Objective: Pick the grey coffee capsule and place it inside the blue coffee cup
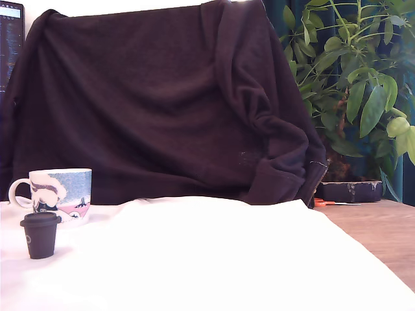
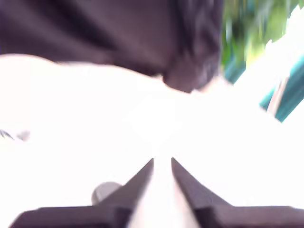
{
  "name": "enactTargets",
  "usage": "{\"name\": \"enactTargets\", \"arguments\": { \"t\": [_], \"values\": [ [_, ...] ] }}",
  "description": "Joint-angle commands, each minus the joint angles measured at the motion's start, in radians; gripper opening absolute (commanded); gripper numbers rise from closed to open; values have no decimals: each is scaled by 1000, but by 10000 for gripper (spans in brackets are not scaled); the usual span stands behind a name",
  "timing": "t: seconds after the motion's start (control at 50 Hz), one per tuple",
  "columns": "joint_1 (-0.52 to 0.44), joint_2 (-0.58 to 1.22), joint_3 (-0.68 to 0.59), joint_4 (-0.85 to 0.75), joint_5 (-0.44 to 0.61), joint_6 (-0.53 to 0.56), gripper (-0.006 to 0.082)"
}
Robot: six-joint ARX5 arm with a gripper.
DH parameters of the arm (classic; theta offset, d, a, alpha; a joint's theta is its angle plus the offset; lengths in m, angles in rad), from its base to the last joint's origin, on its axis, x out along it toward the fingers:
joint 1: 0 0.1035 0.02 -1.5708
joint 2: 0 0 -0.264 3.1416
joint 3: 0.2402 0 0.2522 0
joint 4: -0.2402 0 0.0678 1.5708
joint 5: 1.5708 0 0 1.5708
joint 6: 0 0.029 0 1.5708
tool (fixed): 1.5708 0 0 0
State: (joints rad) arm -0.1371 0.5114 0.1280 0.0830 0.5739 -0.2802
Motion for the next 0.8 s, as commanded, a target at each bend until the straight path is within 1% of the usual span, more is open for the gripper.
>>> {"name": "enactTargets", "arguments": {
  "t": [0.0,0.04,0.06,0.14,0.16,0.2,0.26,0.4,0.52,0.66,0.78],
  "values": [
    [-32,31,-13,18,-44,18,613],
    [-50,57,-13,19,-95,37,651],
    [-60,71,-13,21,-113,38,653],
    [-99,119,-13,40,-191,109,652],
    [-108,126,-13,48,-213,111,652],
    [-125,148,-13,66,-254,156,652],
    [-147,180,-13,100,-291,189,652],
    [-180,280,-13,190,-322,236,652],
    [-200,380,-13,269,-344,240,652],
    [-206,510,-13,375,-373,263,652],
    [-206,628,-13,452,-373,283,652]
  ]
}}
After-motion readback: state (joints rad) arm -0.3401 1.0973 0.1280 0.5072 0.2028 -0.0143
